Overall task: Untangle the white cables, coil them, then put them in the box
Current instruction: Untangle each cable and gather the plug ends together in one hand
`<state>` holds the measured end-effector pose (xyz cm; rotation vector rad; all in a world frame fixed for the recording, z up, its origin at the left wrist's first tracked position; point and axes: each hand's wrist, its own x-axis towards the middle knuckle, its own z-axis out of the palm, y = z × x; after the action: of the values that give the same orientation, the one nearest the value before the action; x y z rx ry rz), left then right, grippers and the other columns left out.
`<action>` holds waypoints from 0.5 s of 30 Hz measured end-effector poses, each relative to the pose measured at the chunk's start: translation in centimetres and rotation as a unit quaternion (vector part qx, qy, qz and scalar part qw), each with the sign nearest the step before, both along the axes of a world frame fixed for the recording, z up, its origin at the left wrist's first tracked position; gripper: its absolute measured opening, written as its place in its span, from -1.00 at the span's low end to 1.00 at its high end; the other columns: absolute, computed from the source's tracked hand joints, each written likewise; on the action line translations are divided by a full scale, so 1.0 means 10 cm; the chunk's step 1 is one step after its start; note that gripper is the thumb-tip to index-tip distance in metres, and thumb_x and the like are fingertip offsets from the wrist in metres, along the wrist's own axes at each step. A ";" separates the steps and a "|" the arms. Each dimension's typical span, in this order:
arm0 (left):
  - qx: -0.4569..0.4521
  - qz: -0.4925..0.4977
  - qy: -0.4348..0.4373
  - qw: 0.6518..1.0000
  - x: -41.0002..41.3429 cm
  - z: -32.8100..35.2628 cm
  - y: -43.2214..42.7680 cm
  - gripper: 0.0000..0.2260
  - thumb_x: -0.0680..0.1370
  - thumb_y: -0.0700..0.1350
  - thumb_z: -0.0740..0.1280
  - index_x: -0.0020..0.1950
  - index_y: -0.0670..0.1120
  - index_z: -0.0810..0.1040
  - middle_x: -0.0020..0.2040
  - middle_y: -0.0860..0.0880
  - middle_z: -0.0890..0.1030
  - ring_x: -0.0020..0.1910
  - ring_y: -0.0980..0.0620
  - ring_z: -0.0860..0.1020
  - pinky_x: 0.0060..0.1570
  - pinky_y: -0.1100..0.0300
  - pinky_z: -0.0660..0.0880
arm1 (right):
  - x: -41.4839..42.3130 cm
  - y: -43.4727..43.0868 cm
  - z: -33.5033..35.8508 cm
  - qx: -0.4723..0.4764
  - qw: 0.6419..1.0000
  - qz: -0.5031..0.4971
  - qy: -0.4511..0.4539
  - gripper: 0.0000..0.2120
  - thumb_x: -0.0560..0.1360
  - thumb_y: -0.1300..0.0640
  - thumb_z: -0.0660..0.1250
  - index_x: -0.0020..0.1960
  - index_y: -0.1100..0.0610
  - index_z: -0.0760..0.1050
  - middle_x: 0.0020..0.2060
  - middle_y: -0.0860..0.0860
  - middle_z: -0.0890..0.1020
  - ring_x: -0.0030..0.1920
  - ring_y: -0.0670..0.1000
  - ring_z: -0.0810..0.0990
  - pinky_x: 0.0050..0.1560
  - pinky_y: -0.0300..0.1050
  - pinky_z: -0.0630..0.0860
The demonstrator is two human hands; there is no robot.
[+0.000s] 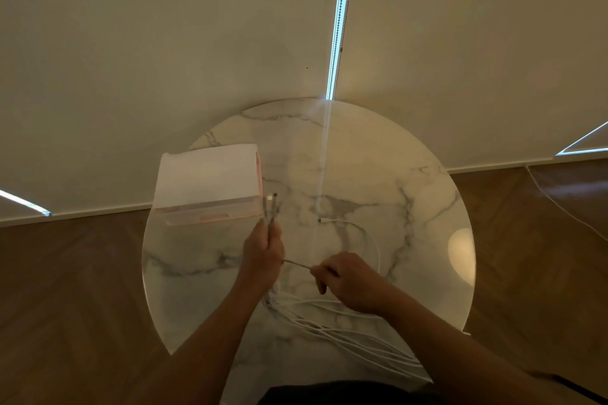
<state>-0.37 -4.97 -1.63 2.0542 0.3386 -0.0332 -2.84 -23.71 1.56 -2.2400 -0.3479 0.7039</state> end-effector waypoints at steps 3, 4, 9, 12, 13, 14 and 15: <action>-0.057 0.113 0.034 0.991 0.06 -0.08 0.27 -0.69 0.64 0.04 0.12 -0.22 -0.10 0.40 -0.40 -0.17 0.49 -0.45 -0.13 0.47 -0.39 0.01 0.47 | -0.04 -0.37 -0.16 -0.047 0.999 0.015 0.008 -0.58 0.62 0.00 0.19 -0.41 -0.05 0.45 -0.49 -0.09 0.48 -0.42 -0.19 0.46 -0.26 -0.31 0.32; -0.091 0.138 0.041 0.985 0.07 -0.10 0.31 -0.71 0.67 -0.04 0.13 -0.20 -0.14 0.39 -0.43 -0.15 0.44 -0.50 -0.07 0.41 -0.48 0.10 0.41 | -0.07 -0.49 -0.22 -0.060 0.998 0.018 0.019 -0.59 0.62 -0.01 0.20 -0.40 -0.05 0.46 -0.48 -0.08 0.49 -0.42 -0.18 0.46 -0.25 -0.28 0.34; -0.205 0.253 0.047 0.944 0.10 -0.14 0.46 -0.74 0.68 -0.13 0.11 -0.22 -0.10 0.30 -0.43 -0.09 0.28 -0.65 0.14 0.22 -0.63 0.37 0.18 | -0.22 -1.01 -0.50 -0.127 0.989 0.016 0.077 -0.63 0.61 -0.03 0.22 -0.36 -0.03 0.51 -0.46 -0.09 0.51 -0.43 -0.18 0.46 -0.25 -0.30 0.35; -0.246 0.283 0.057 0.925 0.10 -0.17 0.54 -0.76 0.68 -0.16 0.10 -0.19 -0.10 0.32 -0.41 -0.08 0.25 -0.66 0.16 0.19 -0.62 0.40 0.15 | -0.25 -1.22 -0.57 -0.171 0.980 0.021 0.100 -0.65 0.62 -0.01 0.19 -0.33 -0.06 0.47 -0.36 -0.09 0.54 -0.35 -0.17 0.45 -0.21 -0.29 0.36; -0.256 0.289 0.058 0.921 0.10 -0.18 0.54 -0.76 0.67 -0.16 0.10 -0.20 -0.10 0.32 -0.41 -0.09 0.25 -0.67 0.16 0.19 -0.62 0.40 0.14 | -0.25 -1.22 -0.58 -0.180 0.978 0.032 0.100 -0.66 0.63 0.00 0.17 -0.31 -0.06 0.46 -0.33 -0.09 0.53 -0.32 -0.17 0.45 -0.19 -0.28 0.36; -0.268 0.299 0.059 0.914 0.09 -0.20 0.54 -0.75 0.67 -0.17 0.10 -0.21 -0.09 0.31 -0.41 -0.09 0.25 -0.67 0.16 0.19 -0.62 0.41 0.14 | -0.25 -1.19 -0.57 -0.191 0.976 0.048 0.097 -0.67 0.64 0.00 0.16 -0.29 -0.05 0.46 -0.31 -0.11 0.52 -0.30 -0.17 0.45 -0.18 -0.28 0.36; -0.278 0.311 0.060 0.907 0.09 -0.19 0.53 -0.75 0.67 -0.17 0.10 -0.22 -0.08 0.30 -0.40 -0.08 0.25 -0.68 0.16 0.18 -0.62 0.41 0.13 | -0.24 -1.16 -0.58 -0.199 0.974 0.059 0.093 -0.67 0.64 -0.01 0.14 -0.27 -0.04 0.47 -0.30 -0.11 0.51 -0.29 -0.17 0.45 -0.16 -0.28 0.36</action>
<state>0.56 0.35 -3.58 1.3114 0.9357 0.1230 -5.28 -35.26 -4.28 -2.5127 -0.2666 1.1214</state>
